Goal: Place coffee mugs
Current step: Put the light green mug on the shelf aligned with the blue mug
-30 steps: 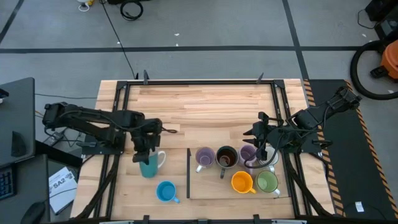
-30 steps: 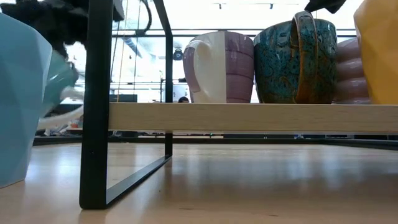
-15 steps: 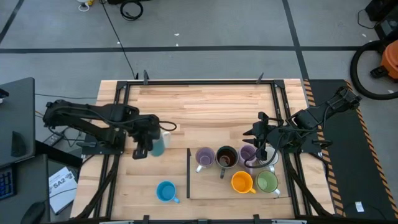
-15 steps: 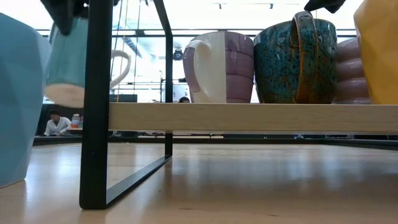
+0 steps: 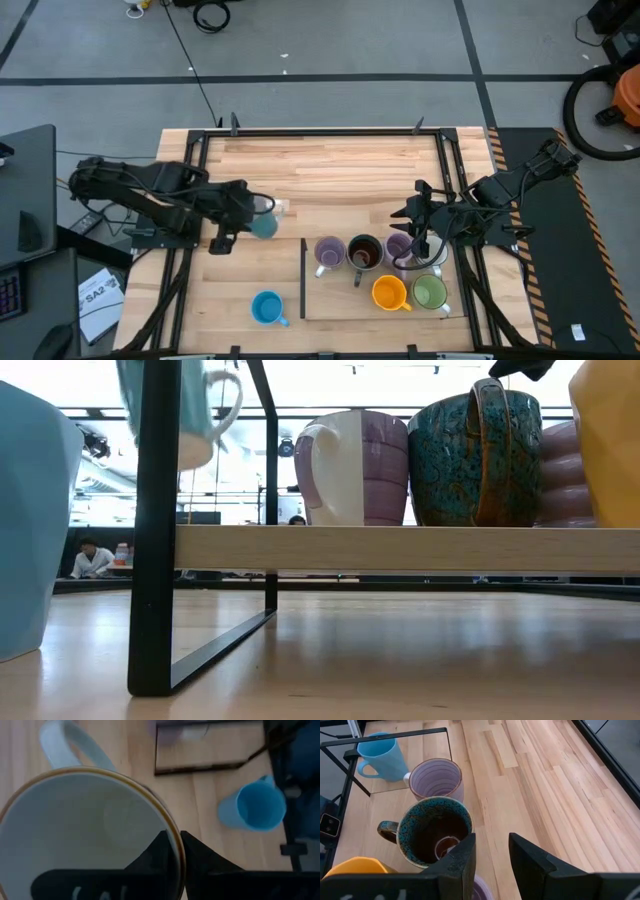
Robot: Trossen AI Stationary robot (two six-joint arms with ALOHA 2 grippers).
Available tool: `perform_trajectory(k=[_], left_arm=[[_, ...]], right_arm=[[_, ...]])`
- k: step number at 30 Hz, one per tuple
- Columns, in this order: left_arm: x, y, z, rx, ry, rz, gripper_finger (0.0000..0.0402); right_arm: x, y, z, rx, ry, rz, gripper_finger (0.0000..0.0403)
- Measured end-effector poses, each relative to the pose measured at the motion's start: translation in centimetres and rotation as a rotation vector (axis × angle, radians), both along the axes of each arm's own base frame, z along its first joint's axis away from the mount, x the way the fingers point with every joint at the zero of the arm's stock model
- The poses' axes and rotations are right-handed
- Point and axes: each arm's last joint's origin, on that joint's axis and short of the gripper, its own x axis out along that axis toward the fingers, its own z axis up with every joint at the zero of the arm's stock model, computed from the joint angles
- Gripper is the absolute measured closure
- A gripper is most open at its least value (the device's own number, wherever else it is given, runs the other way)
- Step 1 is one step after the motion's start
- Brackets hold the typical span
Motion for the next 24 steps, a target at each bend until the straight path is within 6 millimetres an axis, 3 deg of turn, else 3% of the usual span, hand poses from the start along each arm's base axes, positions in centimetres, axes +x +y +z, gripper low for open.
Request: perform_trajectory(k=[5, 9, 17, 24], left_arm=[[0.4, -0.5, 2.4, -0.001, -0.088, -0.014, 0.0367], [2.2, -1.5, 4.3, 0.021, -0.152, -0.091, 0.0367], [8.7, -4.7, 7.1, 0.105, -0.244, -0.325, 0.0367], [14.2, -7.7, 6.9, 0.137, -0.286, -0.529, 0.0367]], right_arm=[[0.0, 0.0, 0.0, 0.000, 0.000, 0.000, 0.0281], [0.0, 0.0, 0.0, 0.000, 0.000, 0.000, 0.0281], [0.0, 0.0, 0.0, -0.001, 0.001, 0.001, 0.0281], [0.0, 0.1, 0.0, 0.012, 0.009, 0.018, 0.0281]])
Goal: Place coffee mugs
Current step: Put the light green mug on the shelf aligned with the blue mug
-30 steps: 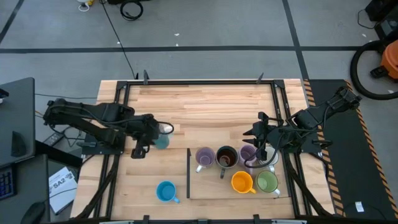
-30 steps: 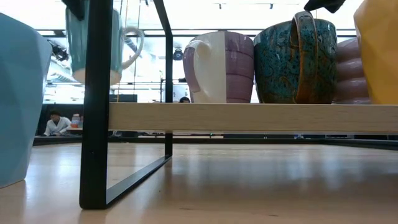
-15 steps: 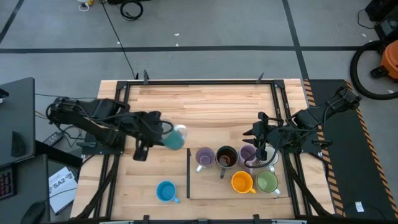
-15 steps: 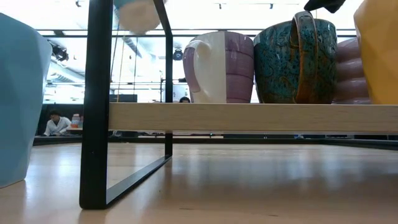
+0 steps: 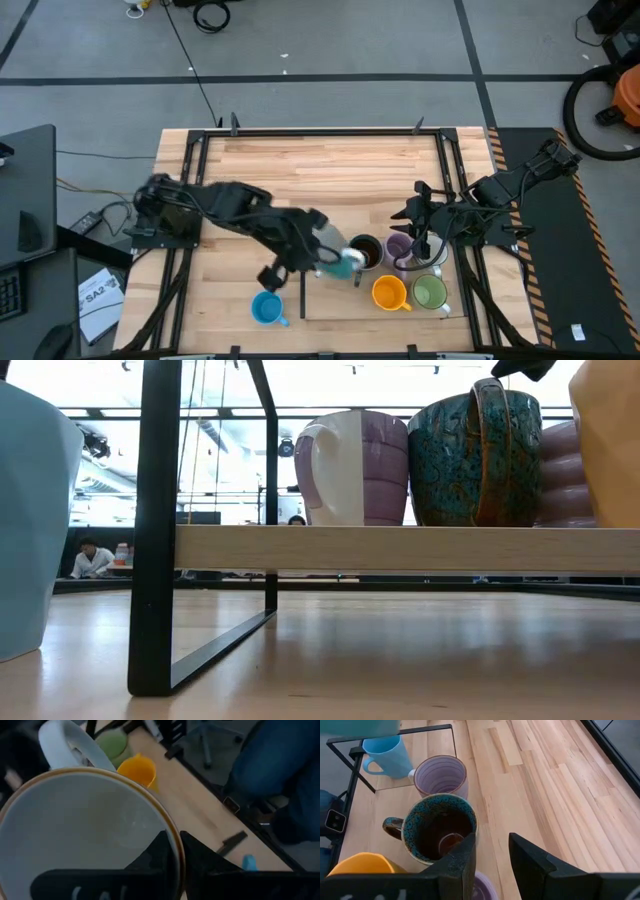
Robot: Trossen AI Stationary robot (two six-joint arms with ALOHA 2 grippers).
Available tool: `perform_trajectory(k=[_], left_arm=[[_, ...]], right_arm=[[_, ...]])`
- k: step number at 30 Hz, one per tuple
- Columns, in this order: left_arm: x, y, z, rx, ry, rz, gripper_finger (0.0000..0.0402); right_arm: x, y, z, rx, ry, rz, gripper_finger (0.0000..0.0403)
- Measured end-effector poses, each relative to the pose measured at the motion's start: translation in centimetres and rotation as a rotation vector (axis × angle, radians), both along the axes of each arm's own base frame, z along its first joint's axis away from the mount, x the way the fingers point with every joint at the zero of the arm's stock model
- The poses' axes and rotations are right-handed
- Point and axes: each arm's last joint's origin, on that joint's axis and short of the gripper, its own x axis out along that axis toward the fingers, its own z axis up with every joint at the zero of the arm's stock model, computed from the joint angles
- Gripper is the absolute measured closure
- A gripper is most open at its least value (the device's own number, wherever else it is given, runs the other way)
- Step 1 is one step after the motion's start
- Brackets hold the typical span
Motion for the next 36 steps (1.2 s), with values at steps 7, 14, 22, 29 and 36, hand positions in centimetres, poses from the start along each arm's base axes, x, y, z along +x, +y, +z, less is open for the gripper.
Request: perform_trajectory(k=[7, 14, 22, 29, 36], left_arm=[[3.2, -3.3, -2.9, 0.069, 0.021, -0.164, 0.0368], [4.7, -5.7, -6.2, 0.104, 0.079, -0.306, 0.0368], [6.0, -6.6, -8.6, 0.105, 0.134, -0.343, 0.0368], [7.0, -6.9, -10.3, 0.114, 0.169, -0.340, 0.0365], [7.7, -7.1, -12.0, 0.121, 0.189, -0.338, 0.0362]], right_arm=[[0.0, 0.0, 0.0, 0.002, 0.001, 0.002, 0.0281], [0.0, 0.0, 0.0, 0.002, 0.001, 0.002, 0.0281], [0.0, 0.0, 0.0, 0.002, 0.001, 0.002, 0.0281], [0.0, 0.0, 0.0, 0.003, 0.000, 0.002, 0.0281], [0.0, 0.0, 0.0, 0.006, -0.002, 0.001, 0.0281]])
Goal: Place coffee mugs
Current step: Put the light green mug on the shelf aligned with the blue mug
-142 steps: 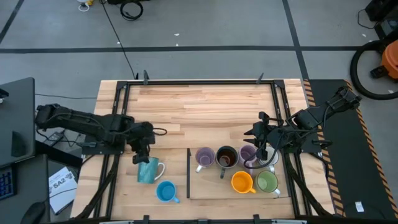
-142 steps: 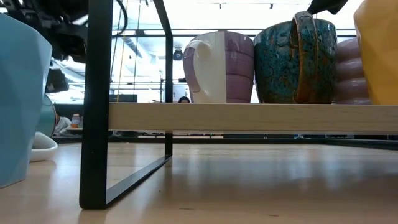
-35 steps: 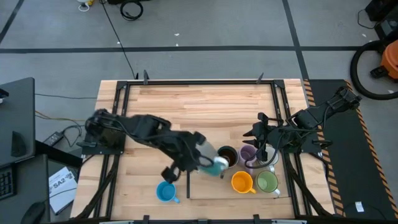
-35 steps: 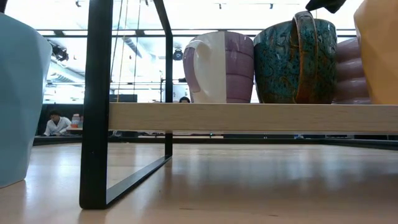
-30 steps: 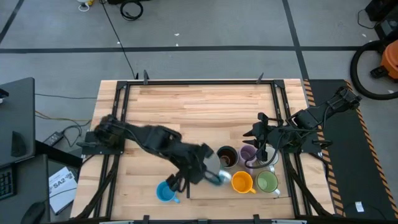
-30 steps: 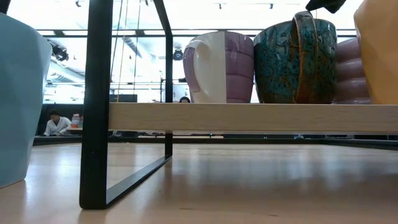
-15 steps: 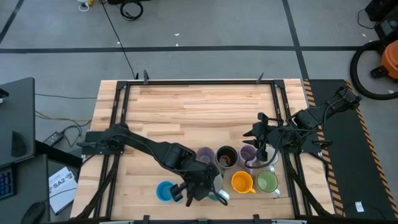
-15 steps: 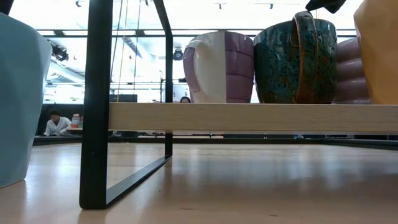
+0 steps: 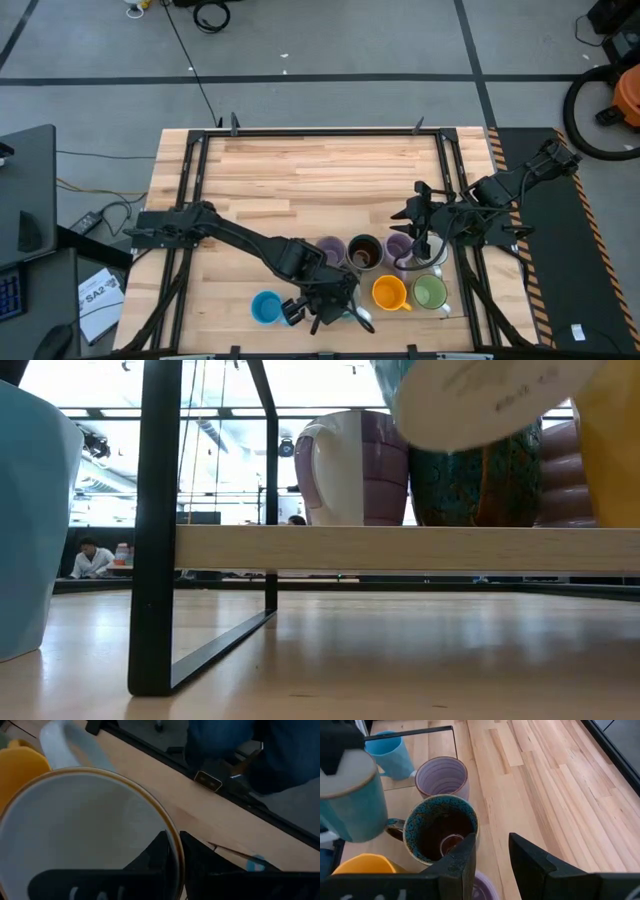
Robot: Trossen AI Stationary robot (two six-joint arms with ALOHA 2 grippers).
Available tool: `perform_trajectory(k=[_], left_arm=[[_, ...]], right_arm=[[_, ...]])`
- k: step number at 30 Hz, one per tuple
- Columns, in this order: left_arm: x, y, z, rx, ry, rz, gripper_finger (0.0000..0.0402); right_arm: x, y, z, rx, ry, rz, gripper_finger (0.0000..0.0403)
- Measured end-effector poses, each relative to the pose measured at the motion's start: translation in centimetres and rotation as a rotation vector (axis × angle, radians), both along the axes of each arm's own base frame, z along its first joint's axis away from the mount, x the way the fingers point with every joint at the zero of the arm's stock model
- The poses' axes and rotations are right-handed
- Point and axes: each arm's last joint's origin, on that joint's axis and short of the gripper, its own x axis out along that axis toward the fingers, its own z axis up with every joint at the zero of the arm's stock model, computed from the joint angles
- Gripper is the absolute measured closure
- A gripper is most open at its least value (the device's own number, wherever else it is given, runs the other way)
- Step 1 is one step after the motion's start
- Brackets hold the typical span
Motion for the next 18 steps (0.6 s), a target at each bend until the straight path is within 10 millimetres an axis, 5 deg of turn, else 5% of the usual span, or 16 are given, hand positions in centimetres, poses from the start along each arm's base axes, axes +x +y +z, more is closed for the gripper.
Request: perform_trajectory(k=[18], left_arm=[[1.4, -0.5, -3.5, 0.033, 0.052, 0.010, 0.0359]], right_arm=[[0.0, 0.0, 0.0, 0.001, -0.004, 0.000, 0.0281]])
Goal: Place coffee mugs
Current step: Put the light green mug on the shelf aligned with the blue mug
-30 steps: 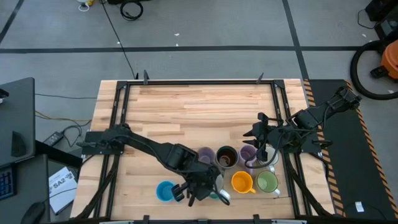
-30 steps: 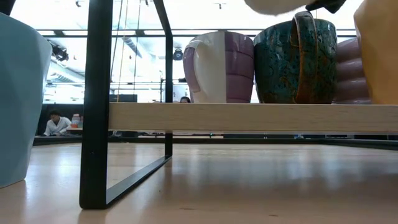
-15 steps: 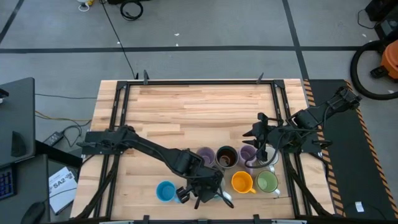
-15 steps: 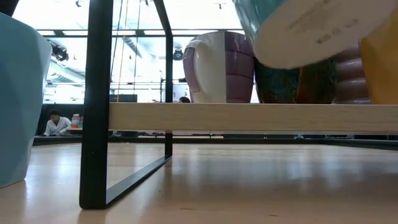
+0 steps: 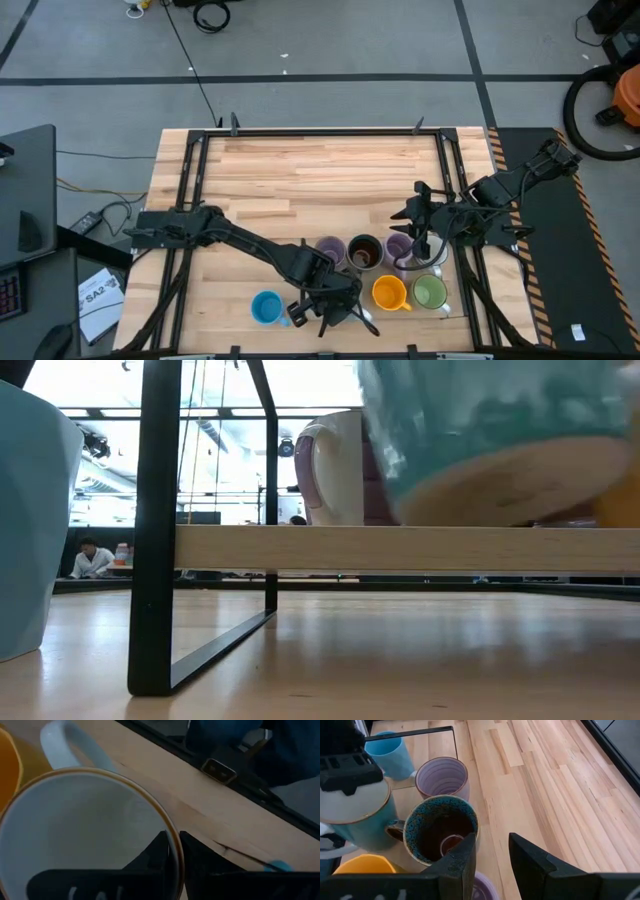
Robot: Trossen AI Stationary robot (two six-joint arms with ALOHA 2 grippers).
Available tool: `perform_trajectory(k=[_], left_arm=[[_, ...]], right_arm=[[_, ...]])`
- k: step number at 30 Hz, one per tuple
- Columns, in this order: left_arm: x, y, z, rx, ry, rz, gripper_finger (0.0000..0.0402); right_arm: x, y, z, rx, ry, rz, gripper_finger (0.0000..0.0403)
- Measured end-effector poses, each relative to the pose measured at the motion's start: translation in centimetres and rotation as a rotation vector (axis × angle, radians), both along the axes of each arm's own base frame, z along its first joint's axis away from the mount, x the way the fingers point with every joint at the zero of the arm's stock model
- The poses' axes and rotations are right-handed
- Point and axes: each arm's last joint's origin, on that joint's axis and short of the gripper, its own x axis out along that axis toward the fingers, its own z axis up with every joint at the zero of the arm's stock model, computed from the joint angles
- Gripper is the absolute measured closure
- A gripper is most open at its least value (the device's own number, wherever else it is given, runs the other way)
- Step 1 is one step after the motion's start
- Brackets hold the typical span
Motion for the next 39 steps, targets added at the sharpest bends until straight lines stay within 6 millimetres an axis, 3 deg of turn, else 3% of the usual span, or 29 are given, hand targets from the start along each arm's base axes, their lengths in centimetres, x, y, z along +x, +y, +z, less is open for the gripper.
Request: perform_trajectory(k=[10, 30, 39], left_arm=[[0.43, 0.15, -0.80, 0.077, -0.019, 0.037, 0.0358], [0.77, 0.31, -0.80, 0.069, -0.038, 0.046, 0.0357], [1.07, 0.32, -0.66, 0.057, -0.068, 0.048, 0.0311]], right_arm=[[0.00, 0.00, 0.00, -0.001, 0.000, 0.000, 0.0281], [-0.01, 0.00, 0.00, -0.001, 0.000, 0.001, 0.0281], [-0.01, 0.00, 0.00, -0.001, 0.000, 0.001, 0.0281]])
